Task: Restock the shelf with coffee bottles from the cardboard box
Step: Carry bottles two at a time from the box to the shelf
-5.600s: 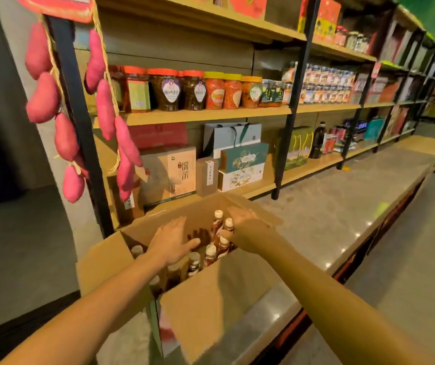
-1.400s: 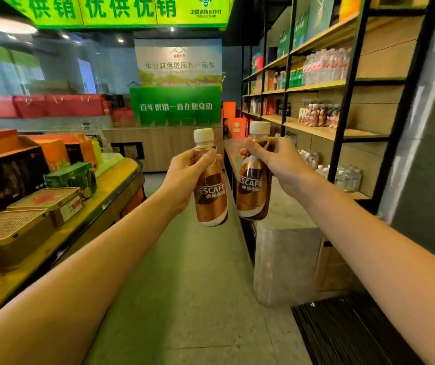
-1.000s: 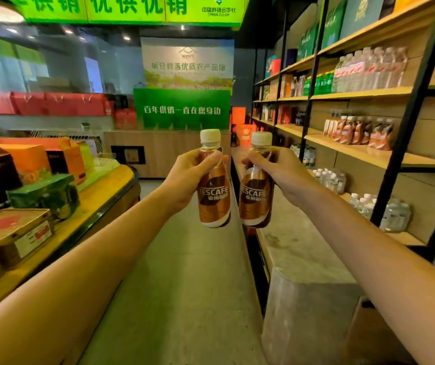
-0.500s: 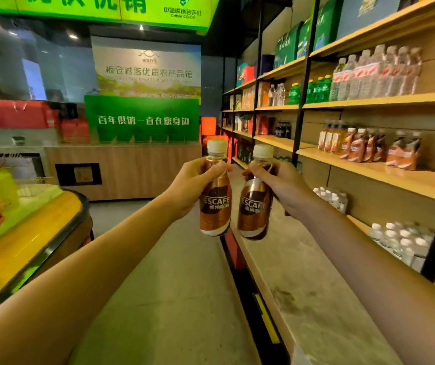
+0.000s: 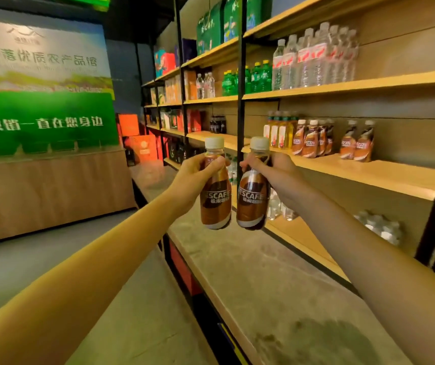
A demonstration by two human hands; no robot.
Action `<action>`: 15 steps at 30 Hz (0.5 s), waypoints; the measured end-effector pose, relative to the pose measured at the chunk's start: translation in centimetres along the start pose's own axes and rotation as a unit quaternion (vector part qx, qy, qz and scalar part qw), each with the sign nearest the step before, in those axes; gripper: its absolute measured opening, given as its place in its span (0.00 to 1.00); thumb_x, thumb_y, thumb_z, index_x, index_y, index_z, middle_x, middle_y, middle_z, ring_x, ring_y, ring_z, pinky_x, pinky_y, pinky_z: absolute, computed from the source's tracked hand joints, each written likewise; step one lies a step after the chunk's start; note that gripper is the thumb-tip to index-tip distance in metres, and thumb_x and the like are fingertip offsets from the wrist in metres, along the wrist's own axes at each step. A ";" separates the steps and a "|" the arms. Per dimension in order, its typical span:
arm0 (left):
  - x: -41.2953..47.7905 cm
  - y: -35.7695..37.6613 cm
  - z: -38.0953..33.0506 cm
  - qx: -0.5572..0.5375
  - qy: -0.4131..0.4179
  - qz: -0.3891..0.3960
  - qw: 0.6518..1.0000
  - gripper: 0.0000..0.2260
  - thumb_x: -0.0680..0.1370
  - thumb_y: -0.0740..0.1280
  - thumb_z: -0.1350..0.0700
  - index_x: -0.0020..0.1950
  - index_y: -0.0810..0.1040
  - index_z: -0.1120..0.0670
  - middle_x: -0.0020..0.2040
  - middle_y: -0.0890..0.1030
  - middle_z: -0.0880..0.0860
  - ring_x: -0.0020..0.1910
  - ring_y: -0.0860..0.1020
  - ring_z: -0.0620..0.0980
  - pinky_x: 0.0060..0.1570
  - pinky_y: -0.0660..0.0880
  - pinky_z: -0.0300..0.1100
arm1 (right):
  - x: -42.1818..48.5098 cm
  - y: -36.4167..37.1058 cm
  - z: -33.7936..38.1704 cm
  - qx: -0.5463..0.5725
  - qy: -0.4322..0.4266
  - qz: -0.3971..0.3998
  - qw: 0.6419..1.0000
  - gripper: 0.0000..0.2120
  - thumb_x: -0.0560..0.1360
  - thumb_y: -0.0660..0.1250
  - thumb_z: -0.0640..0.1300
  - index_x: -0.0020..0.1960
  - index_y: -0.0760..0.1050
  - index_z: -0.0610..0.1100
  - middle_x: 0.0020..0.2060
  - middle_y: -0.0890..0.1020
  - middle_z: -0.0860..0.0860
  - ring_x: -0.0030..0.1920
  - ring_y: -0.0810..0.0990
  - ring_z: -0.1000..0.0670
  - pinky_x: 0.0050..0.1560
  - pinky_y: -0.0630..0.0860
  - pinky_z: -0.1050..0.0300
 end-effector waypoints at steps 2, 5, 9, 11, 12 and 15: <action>4.5 1.2 1.7 -0.011 0.008 0.017 1.000 0.05 0.79 0.63 0.54 0.50 0.77 0.51 0.48 0.82 0.52 0.51 0.80 0.50 0.52 0.75 0.45 | 3.7 -1.3 -1.7 -0.013 0.003 -0.022 1.000 0.19 0.73 0.68 0.52 0.57 0.76 0.39 0.50 0.83 0.46 0.51 0.81 0.48 0.55 0.76 0.50; 11.2 3.0 4.6 -0.025 0.007 0.036 0.999 0.08 0.78 0.63 0.53 0.55 0.77 0.53 0.51 0.82 0.52 0.55 0.79 0.51 0.57 0.74 0.48 | 9.1 -3.5 -3.3 -0.032 -0.007 -0.036 0.999 0.16 0.75 0.66 0.50 0.57 0.77 0.40 0.47 0.83 0.49 0.45 0.80 0.55 0.44 0.75 0.61; 18.8 6.2 7.4 -0.053 0.013 0.075 0.996 0.11 0.78 0.63 0.52 0.59 0.76 0.55 0.52 0.82 0.50 0.51 0.80 0.45 0.49 0.76 0.40 | 15.1 -6.5 -5.4 -0.056 -0.001 -0.067 0.996 0.17 0.75 0.66 0.50 0.60 0.75 0.41 0.48 0.82 0.50 0.44 0.79 0.59 0.35 0.73 0.67; 22.0 8.2 8.1 -0.062 0.018 0.104 0.993 0.08 0.79 0.63 0.53 0.56 0.76 0.53 0.49 0.82 0.48 0.46 0.81 0.39 0.42 0.76 0.33 | 17.0 -8.3 -6.2 -0.072 0.002 -0.082 0.994 0.17 0.75 0.66 0.50 0.59 0.75 0.41 0.47 0.82 0.51 0.47 0.80 0.56 0.35 0.74 0.68; 23.6 9.2 8.6 -0.064 0.019 0.114 0.991 0.07 0.79 0.63 0.53 0.54 0.77 0.52 0.49 0.82 0.47 0.46 0.81 0.39 0.42 0.76 0.33 | 17.8 -9.2 -6.3 -0.084 0.000 -0.088 0.993 0.16 0.76 0.66 0.50 0.58 0.75 0.41 0.45 0.82 0.53 0.47 0.80 0.56 0.34 0.74 0.70; 28.2 12.4 10.2 -0.087 0.014 0.142 0.986 0.09 0.78 0.64 0.51 0.54 0.77 0.52 0.51 0.82 0.51 0.52 0.80 0.48 0.52 0.76 0.44 | 20.1 -12.1 -7.2 -0.121 0.000 -0.112 0.986 0.14 0.76 0.65 0.50 0.56 0.75 0.41 0.43 0.81 0.53 0.47 0.80 0.54 0.39 0.76 0.71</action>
Point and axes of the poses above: each hand's wrist, its own x-axis towards the middle knuckle, its own y-axis out of the palm, z = x × y, the point moved 5 cm from there along x, towards the middle knuckle
